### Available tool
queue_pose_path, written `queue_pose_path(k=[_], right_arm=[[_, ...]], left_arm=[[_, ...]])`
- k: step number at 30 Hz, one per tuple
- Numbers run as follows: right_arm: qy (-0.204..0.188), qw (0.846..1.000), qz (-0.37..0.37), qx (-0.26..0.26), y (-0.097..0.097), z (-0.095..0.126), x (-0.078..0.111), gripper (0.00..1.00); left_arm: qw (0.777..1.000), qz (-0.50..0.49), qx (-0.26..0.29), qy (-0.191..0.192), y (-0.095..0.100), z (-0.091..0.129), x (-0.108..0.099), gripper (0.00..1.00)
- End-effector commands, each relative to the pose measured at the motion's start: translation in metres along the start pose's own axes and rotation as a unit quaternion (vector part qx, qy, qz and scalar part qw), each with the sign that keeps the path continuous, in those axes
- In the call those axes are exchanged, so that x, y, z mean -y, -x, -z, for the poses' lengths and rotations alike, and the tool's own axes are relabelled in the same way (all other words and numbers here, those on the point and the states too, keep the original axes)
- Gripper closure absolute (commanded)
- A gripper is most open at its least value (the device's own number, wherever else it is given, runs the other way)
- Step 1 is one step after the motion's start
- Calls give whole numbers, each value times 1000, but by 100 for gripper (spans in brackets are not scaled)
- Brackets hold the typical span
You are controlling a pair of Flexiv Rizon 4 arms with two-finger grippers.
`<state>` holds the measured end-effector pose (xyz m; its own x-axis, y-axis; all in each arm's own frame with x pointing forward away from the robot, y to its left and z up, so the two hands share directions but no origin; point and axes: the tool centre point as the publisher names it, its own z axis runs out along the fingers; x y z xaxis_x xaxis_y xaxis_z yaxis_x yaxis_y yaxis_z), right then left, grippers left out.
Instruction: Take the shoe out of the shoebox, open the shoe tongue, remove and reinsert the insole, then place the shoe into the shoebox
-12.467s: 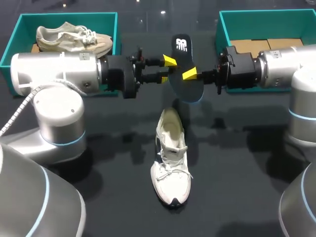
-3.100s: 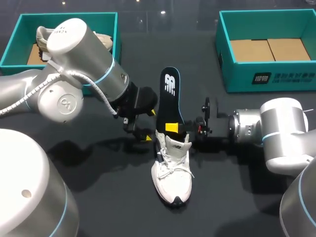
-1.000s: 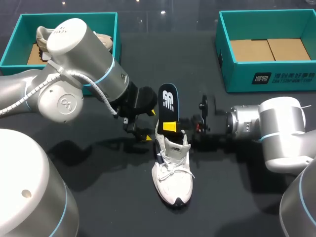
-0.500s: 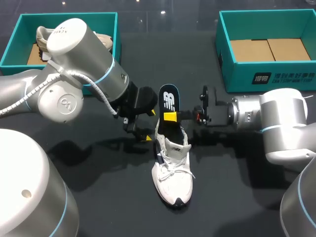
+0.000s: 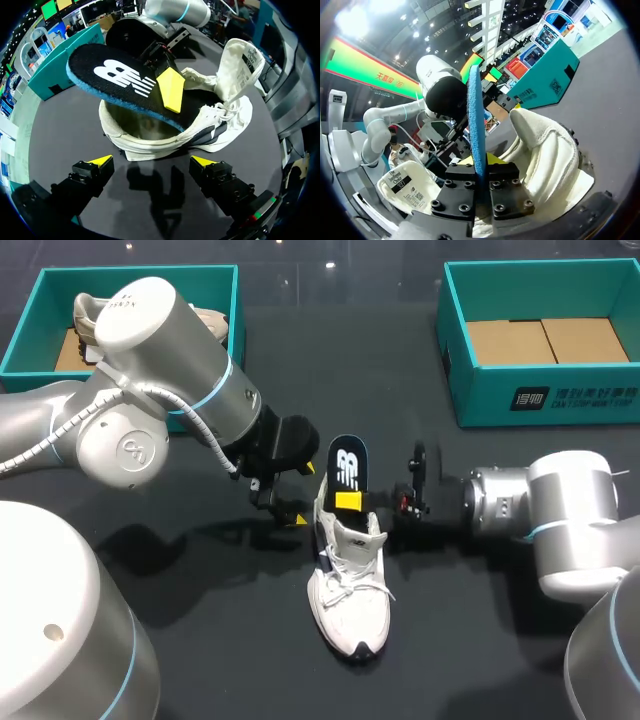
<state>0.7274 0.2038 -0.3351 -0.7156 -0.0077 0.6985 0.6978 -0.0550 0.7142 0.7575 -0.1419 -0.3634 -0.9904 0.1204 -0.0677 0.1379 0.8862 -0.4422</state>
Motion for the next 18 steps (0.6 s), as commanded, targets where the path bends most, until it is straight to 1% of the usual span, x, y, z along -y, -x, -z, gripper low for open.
queue_pose_path(k=[1, 3, 5, 8, 10, 15, 17, 18], right_arm=[[4, 1000, -1, 4, -6, -1, 9, 100], [0, 1000, 6, 4, -8, -3, 7, 100], [-5, 1000, 16, 3, -10, -4, 1, 75], [-17, 999, 33, 2, -13, -8, -9, 61], [-25, 999, 45, 2, -15, -9, -16, 58], [-35, 997, 63, 8, -12, -9, -29, 58], [-35, 997, 64, 11, -9, -8, -34, 60], [-36, 997, 64, 12, -7, -7, -35, 64]], left_arm=[[1000, 0, 0, 1, 0, -1, 0, 0], [1000, 0, 0, 1, 0, -1, 0, 0], [1000, 0, 0, 1, 0, -1, 0, 0], [1000, 0, 0, 1, 0, -1, 0, 0], [1000, 0, 0, 1, 0, -1, 0, 0], [1000, 0, 0, 1, 0, -1, 0, 0], [1000, 0, 0, 1, 0, -1, 0, 0], [1000, 0, 0, 1, 0, -1, 0, 0]])
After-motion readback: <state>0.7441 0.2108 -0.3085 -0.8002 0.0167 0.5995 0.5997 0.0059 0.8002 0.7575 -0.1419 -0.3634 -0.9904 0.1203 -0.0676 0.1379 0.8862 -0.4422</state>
